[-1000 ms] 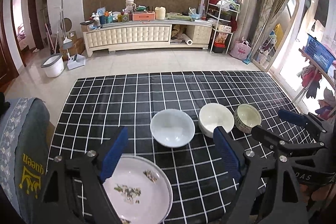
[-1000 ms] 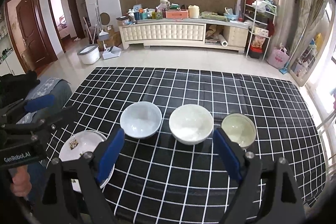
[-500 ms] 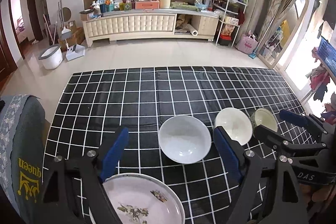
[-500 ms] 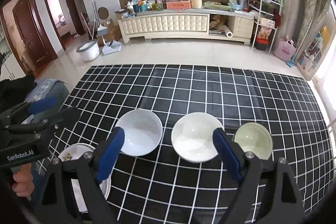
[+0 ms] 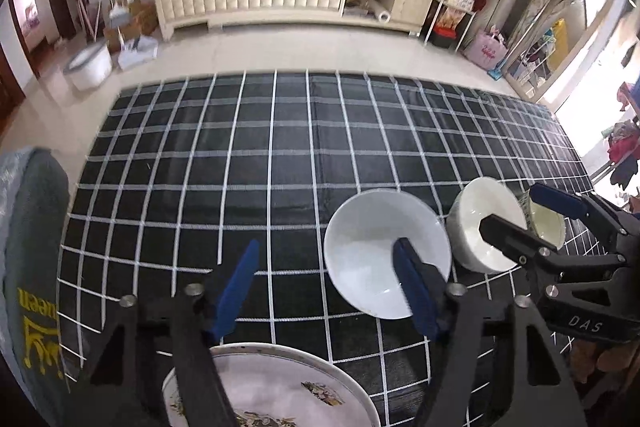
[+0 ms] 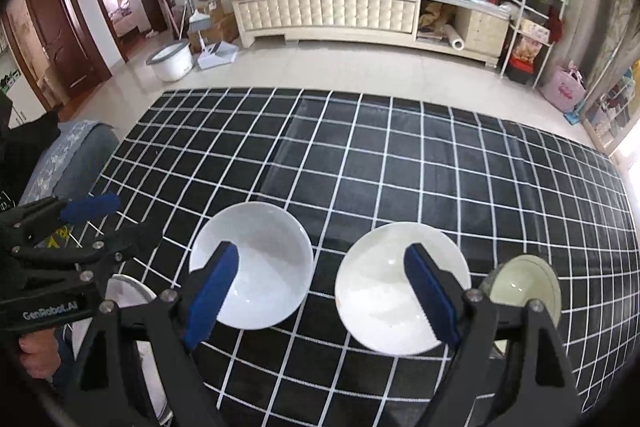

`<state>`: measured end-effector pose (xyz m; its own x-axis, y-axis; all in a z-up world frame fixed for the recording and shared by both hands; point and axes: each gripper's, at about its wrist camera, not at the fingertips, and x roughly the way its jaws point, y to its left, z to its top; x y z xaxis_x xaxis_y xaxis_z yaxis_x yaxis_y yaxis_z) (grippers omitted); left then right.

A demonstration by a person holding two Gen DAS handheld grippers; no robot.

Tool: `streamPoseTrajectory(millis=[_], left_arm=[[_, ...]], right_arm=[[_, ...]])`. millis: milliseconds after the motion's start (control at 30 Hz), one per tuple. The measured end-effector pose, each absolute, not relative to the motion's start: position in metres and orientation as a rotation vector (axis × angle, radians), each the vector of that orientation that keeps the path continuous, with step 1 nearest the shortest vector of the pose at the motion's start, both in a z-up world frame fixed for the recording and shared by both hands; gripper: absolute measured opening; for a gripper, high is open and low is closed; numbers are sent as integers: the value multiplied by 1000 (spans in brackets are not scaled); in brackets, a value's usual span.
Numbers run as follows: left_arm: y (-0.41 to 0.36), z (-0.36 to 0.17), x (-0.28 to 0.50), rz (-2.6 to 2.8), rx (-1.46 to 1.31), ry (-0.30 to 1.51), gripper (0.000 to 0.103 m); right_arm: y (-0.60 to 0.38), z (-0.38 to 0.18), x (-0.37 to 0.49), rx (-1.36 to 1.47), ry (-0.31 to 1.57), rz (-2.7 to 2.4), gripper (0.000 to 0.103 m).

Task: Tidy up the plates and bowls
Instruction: 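Move the right gripper to the white red-logo bowl and grasp its rim, then lift the white bowl and carry it over the plate stack with the right gripper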

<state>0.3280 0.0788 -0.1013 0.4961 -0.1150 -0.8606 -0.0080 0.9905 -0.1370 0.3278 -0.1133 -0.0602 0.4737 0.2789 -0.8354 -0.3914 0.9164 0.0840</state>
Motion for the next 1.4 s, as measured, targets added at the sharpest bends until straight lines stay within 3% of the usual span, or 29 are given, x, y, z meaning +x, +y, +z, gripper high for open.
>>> streamPoseTrajectory(millis=[233,500,700,800,900,1400], left_arm=[[81,-133,341,-52,-131,1143,40],[83,-160,347,-72,-152,1217,28],[75,-166,345,-108,-140,1235,17],[71,-169,345,-108,-140,1247,16],[67,-170,346,-118,-129,1246,9],[51,-145,328,-86,-107,1238,9]], right_arm=[[-106,-90,344,-140,1086,437,67],[-100,-114,349,-162,1128,490,36],[-97,-126,350,-172,1155,499,22],[-95,-133,351,-178,1176,485,16],[-95,-137,351,-169,1182,468,11],[-105,-116,332,-78,1147,416,9]])
